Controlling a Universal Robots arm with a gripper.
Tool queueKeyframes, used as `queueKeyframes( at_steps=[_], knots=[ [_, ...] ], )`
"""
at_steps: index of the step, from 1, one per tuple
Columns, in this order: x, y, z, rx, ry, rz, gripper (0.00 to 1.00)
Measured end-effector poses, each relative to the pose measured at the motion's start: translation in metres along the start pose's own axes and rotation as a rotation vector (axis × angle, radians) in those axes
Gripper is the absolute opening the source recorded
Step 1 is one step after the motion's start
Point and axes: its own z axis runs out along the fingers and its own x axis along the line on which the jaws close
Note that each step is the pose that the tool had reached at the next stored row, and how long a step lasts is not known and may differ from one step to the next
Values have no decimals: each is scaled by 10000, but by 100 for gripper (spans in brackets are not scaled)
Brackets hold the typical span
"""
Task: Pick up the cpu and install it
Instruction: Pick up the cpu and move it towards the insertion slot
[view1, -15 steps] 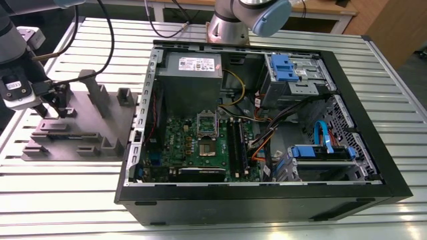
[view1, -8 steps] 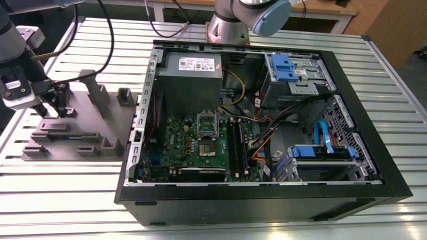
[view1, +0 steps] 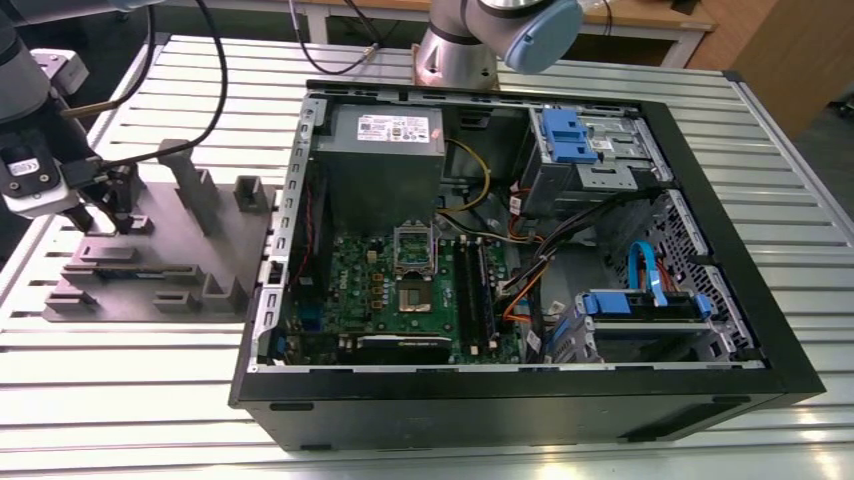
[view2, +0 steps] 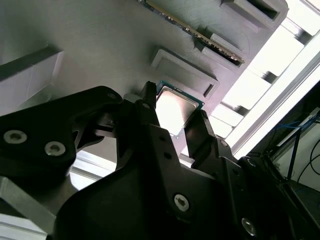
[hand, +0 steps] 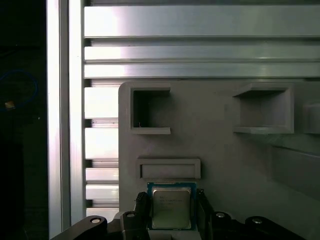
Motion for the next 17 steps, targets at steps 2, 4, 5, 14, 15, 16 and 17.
queueKeyframes(
  at_steps=[2, 4, 5, 14, 15, 16, 17],
  knots=[
    [0, 0, -2, -2, 0, 0, 47],
    [0, 0, -7, -2, 3, 0, 47],
    [0, 0, -10, -3, 3, 0, 47],
    [0, 0, -19, -6, 1, 0, 47],
    [0, 0, -20, -6, 2, 1, 47],
    [0, 0, -21, -6, 2, 0, 47],
    [0, 0, -23, -6, 3, 1, 47]
  ],
)
